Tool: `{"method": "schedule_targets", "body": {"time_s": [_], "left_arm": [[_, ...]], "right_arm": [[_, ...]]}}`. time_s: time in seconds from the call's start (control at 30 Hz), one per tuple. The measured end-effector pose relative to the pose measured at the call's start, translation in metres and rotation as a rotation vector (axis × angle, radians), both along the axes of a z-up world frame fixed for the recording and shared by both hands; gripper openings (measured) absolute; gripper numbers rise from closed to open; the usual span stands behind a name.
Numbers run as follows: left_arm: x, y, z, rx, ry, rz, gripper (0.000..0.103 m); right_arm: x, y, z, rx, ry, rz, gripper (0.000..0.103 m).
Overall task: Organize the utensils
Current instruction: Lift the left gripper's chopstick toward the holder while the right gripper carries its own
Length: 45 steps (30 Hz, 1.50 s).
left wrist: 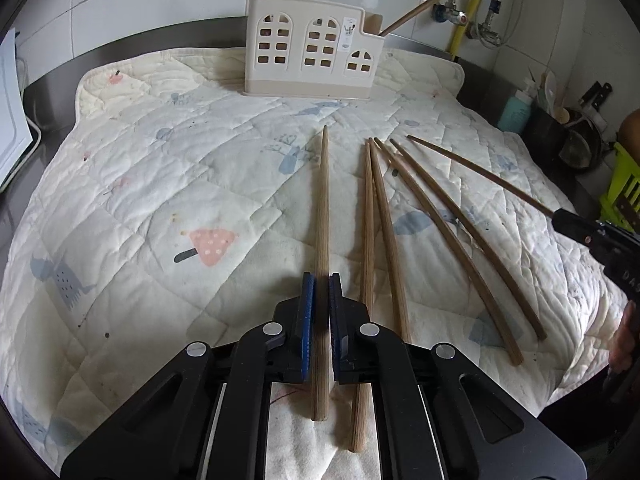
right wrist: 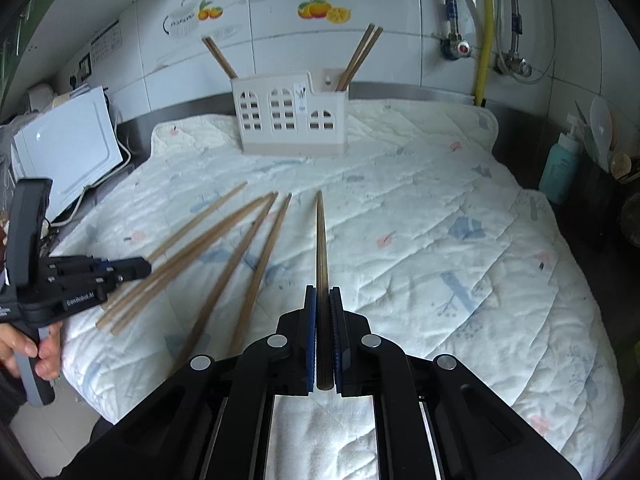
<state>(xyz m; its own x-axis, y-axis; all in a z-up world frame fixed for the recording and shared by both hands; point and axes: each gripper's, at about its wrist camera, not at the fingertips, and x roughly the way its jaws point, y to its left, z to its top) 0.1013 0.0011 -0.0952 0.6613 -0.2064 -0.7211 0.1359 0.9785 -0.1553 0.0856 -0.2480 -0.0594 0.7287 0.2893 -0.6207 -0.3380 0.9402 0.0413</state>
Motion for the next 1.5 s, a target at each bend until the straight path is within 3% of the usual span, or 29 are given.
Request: {"method": "schedule_targets", "body": {"time_s": [0.17, 0.3, 0.67, 0.83, 1.13, 1.5], "left_arm": [[-0.002, -0.005, -0.002, 0.025, -0.014, -0.004, 0.008], [-0.001, 0.001, 0.003, -0.001, -0.009, -0.005, 0.006], [0.0, 0.016, 0.046, -0.055, -0.12, 0.002, 0.006], [0.005, 0.017, 0.061, -0.041, -0.164, -0.004, 0.006], [0.02, 0.017, 0.083, -0.008, -0.187, -0.031, 0.006], [0.049, 0.022, 0.128, -0.02, -0.243, -0.056, 0.005]], "right_arm": [[-0.001, 0.001, 0.008, 0.005, -0.013, 0.002, 0.006], [-0.003, 0.002, 0.018, 0.007, -0.033, 0.007, 0.006], [-0.002, 0.002, 0.061, 0.025, -0.122, 0.033, 0.006], [0.005, 0.003, 0.079, 0.034, -0.152, 0.047, 0.006], [0.03, 0.012, 0.112, 0.026, -0.182, 0.094, 0.006], [0.083, 0.022, 0.178, -0.031, -0.226, 0.125, 0.006]]}}
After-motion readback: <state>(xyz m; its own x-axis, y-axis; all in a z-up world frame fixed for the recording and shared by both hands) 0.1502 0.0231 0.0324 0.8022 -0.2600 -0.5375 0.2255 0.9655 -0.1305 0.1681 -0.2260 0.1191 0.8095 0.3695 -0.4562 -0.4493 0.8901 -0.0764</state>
